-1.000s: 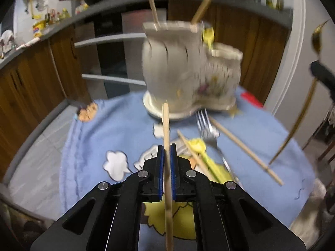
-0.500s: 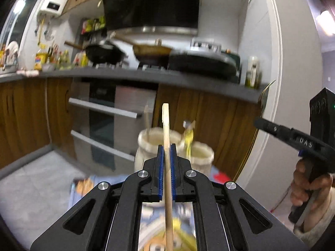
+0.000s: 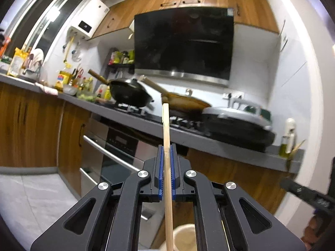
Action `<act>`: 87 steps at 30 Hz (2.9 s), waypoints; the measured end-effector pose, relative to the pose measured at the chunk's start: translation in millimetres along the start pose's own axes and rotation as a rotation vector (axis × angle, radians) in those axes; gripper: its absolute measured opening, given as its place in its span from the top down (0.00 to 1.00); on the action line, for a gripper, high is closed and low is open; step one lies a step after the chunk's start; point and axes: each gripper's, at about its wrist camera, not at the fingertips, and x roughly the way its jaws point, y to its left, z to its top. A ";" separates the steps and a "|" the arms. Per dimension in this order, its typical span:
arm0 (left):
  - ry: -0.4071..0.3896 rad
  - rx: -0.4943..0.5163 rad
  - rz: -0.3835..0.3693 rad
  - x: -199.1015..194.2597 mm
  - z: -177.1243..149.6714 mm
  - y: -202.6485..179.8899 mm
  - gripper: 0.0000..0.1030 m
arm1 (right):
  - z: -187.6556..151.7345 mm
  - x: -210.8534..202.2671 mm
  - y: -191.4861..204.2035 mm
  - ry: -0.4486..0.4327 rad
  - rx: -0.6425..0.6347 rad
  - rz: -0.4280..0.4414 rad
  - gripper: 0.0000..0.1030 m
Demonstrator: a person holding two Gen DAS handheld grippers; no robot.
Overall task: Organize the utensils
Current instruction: 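Lower the chopstick into the holder and open the left tool while the right tool lowers the gold fork in, then move both open tools back down toward the utensils on the cloth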
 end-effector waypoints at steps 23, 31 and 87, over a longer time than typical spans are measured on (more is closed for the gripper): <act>0.075 -0.005 -0.154 33.7 -39.9 -0.1 0.94 | -43.1 47.5 -19.5 0.130 0.008 0.002 0.95; 0.105 0.002 -0.163 20.5 -46.0 8.0 0.94 | -53.1 50.3 -25.1 0.184 0.024 -0.002 0.95; 0.248 0.143 0.160 -134.2 -72.5 -38.3 0.05 | -95.2 -45.4 -15.5 0.229 -0.032 -0.155 0.05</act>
